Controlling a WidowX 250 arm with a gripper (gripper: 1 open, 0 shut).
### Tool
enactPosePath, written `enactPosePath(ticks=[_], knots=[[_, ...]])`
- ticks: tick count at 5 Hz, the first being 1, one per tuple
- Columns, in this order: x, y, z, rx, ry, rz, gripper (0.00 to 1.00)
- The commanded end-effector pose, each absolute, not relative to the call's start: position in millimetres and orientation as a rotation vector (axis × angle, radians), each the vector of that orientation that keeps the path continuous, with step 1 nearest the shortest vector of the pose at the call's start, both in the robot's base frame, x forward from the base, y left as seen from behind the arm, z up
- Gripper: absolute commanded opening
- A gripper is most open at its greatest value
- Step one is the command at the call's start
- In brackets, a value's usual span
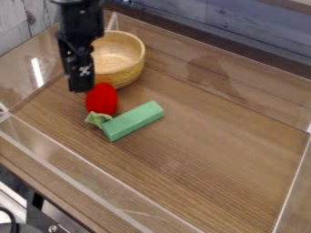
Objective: Move the red object to the right side of the table
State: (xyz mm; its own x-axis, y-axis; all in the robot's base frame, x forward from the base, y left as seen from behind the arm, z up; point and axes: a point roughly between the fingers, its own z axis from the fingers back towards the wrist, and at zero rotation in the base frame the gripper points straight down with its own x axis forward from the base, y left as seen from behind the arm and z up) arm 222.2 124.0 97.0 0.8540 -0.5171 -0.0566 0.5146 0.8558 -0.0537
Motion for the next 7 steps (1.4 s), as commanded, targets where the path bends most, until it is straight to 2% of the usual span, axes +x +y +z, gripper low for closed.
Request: enactPosePath(ticks=[1,4,7], knots=[[227,133,88.6,-0.013,0.045,-0.589,1.0],[244,134,47.3,-0.027,0.061,-0.631,1.0],[257,128,59.7,-0.035,0.017,-0.629,1.0]])
